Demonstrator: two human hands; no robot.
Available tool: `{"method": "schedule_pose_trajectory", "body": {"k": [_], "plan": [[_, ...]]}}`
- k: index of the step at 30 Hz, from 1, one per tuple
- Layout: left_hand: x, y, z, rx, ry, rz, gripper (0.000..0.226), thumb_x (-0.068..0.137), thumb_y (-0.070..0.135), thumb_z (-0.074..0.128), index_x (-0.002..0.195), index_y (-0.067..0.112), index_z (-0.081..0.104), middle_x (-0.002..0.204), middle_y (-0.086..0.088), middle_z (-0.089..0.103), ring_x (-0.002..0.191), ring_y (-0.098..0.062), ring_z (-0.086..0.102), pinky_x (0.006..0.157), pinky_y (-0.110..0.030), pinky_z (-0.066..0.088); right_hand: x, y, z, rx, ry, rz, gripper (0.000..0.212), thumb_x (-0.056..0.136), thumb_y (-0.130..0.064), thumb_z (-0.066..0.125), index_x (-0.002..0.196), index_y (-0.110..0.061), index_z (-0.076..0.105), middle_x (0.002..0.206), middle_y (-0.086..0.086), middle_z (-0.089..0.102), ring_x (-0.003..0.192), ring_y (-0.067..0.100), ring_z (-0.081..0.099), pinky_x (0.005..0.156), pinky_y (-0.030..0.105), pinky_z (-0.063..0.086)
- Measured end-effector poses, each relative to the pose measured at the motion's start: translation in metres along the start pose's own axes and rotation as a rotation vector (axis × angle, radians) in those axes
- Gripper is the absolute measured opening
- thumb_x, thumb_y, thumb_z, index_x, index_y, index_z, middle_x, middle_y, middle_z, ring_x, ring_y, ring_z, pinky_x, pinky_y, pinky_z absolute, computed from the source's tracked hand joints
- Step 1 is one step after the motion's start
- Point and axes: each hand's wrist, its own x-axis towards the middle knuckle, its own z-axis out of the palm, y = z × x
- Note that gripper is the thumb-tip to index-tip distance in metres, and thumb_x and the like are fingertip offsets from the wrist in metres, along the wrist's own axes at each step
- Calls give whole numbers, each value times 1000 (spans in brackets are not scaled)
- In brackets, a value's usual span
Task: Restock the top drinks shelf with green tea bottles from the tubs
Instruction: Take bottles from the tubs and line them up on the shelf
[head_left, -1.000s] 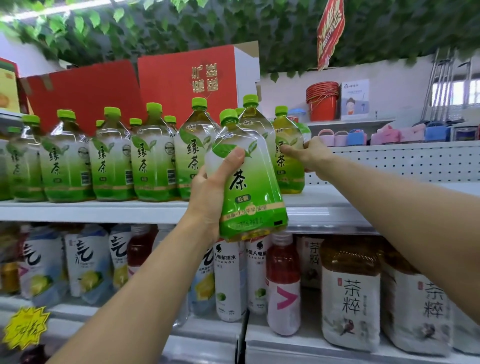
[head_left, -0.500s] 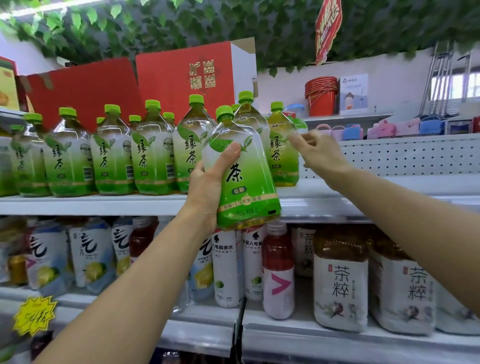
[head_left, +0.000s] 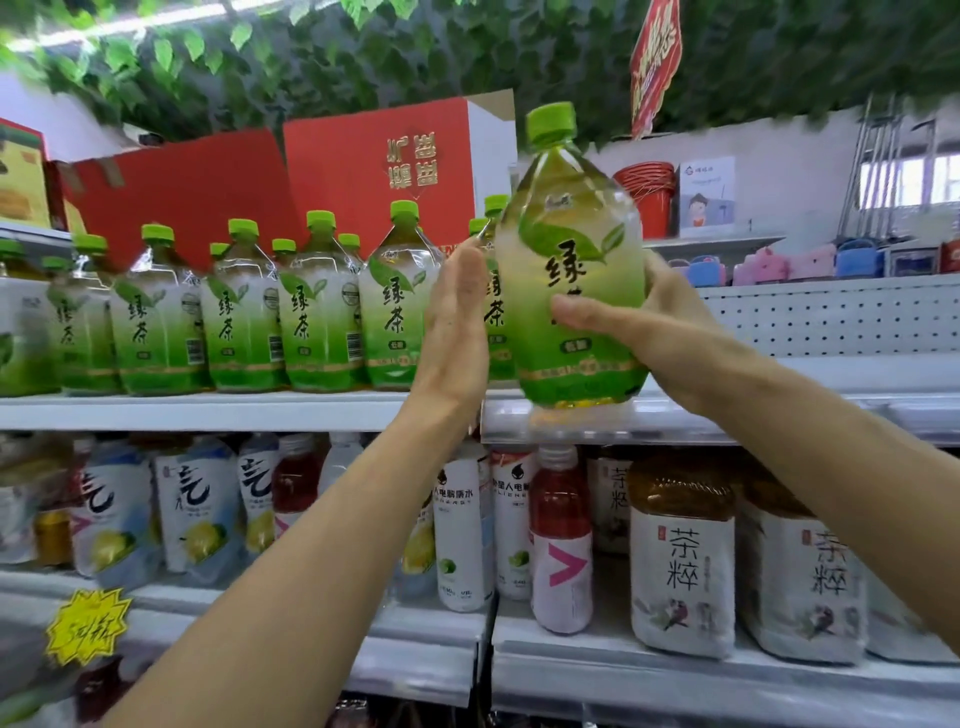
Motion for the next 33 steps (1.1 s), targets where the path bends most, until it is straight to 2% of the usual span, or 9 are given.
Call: {"method": "schedule_pose_trajectory", "body": {"k": [2, 4, 10, 14, 20, 23, 29, 31, 33], "plan": [[1, -15, -7, 229, 53, 24, 68, 95, 65, 47, 153, 33, 32, 157, 8, 32, 143, -11, 30, 122, -44, 24, 5, 2, -6, 51, 119, 0, 87, 53, -32, 86, 129, -10, 48, 109, 4, 71, 94, 18, 73, 74, 35, 62], [2, -31, -11, 422, 64, 13, 80, 93, 49, 65, 156, 26, 23, 159, 3, 24, 146, -13, 23, 120, -33, 18, 14, 9, -12, 55, 207, 33, 81, 56, -31, 87, 125, -14, 47, 110, 2, 69, 97, 19, 72, 79, 40, 61], [10, -49, 11, 618, 70, 86, 110, 80, 46, 80, 159, 18, 8, 160, -5, 17, 148, -20, 19, 112, -25, 17, 34, 28, -21, -17, 269, 148, 95, 44, -43, 88, 122, -12, 44, 111, 3, 67, 103, 22, 67, 95, 48, 55], [17, -50, 26, 687, 131, 121, 117, 77, 51, 80, 159, 19, 3, 160, -9, 17, 143, -29, 24, 115, -42, 29, 43, 34, -27, -30, 234, 201, 104, 34, -48, 90, 122, -13, 46, 113, 6, 68, 102, 24, 69, 92, 48, 56], [23, -64, 29, 798, 194, 143, 107, 78, 35, 83, 157, 20, 12, 157, -10, 19, 138, -31, 30, 110, -43, 40, 50, 48, -37, -65, 115, 253, 67, 56, -34, 85, 114, -16, 59, 110, 6, 73, 99, 23, 72, 92, 46, 56], [25, -64, 37, 790, 264, 119, 110, 72, 33, 86, 155, 24, 14, 153, -9, 23, 132, -30, 34, 104, -39, 42, 52, 48, -39, -165, 55, 247, 33, 78, -25, 78, 108, -18, 65, 107, 4, 74, 96, 19, 72, 89, 41, 58], [26, -70, 44, 804, 337, 96, 107, 69, 37, 86, 153, 19, 22, 147, -11, 29, 131, -28, 35, 104, -36, 38, 52, 52, -36, -282, 116, 190, 19, 85, -19, 75, 100, -22, 64, 94, -7, 72, 80, 1, 69, 71, 21, 56], [25, -69, 41, 801, 338, 77, 103, 72, 39, 85, 153, 17, 24, 147, -10, 30, 132, -27, 34, 107, -34, 35, 51, 50, -32, -343, 130, 207, 29, 81, -31, 79, 104, -22, 64, 98, -6, 72, 88, 6, 70, 83, 29, 57], [21, -68, 36, 783, 303, 66, 97, 77, 40, 82, 153, 17, 25, 148, -10, 29, 135, -27, 31, 110, -34, 31, 49, 50, -29, -468, 170, 245, 71, 67, -55, 82, 122, -18, 56, 110, -3, 70, 101, 15, 67, 95, 40, 53]]}}
